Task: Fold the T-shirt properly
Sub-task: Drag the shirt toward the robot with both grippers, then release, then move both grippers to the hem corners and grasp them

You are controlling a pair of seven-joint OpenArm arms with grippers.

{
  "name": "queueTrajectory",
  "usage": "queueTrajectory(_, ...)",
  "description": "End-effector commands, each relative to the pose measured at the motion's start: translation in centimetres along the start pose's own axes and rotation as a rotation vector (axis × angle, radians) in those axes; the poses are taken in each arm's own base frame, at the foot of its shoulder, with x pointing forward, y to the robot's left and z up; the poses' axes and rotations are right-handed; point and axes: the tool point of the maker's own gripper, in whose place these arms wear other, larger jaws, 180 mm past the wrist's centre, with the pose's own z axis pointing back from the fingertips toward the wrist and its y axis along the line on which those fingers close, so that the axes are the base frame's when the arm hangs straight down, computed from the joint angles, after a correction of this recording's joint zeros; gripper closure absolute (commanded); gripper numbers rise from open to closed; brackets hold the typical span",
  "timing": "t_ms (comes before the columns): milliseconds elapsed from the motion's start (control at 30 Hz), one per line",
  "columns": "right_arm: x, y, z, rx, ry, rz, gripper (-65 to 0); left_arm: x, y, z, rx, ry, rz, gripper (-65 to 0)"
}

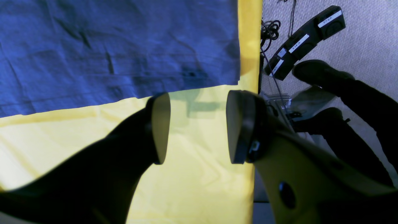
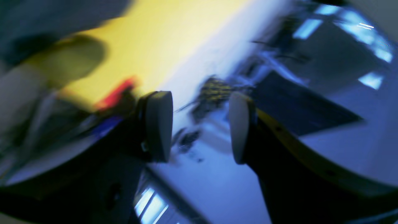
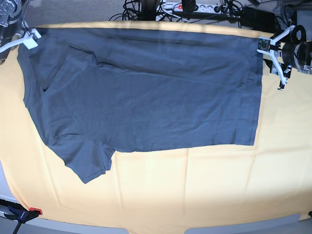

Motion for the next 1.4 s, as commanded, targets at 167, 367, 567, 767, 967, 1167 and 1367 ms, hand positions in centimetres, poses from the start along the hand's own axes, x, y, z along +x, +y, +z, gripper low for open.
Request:
queueTrajectory(167,1.8,-6.2,-0.1,-0.268,-0.085,-0.086,-31.4,-0.5,2.2,1.5,0.073,0.022,-0.011,-31.0)
queueTrajectory(367,5.5,-10.0,-1.1,-0.311,-0.271,-0.258,-31.4,0.4,5.5,2.7,0.210,-0.027,0.070,-31.0)
queueTrajectory(567,7.5,-15.9,-1.2,-0.412,-0.414,-0.487,-31.5,-0.1,11.4,4.4,0.508,-0.061,0.247,-31.0)
queueTrajectory(767,6.2,-20.0,-1.0,-0.538,-0.386,-0.633,-31.4,-5.3,18.4,7.6,0.939,-0.005,0.493,-31.0)
queueTrajectory(967,5.6,-19.2,-1.8,-0.512,-0.312,-0.713,-31.4,-11.9,23.5,12.4,1.314,0.030,0.783,-31.0)
queueTrajectory(1167,4.4,-17.6,-4.6,-0.491,-0.206,-0.803,-31.4,-16.8,25.7,14.7,1.311,-0.355,1.295,-31.0)
queueTrajectory(1367,2.7,-17.7,-6.9,-0.509,-0.104,-0.834,-31.4,-16.0,25.2,12.6,0.895,-0.999,1.528,-31.0)
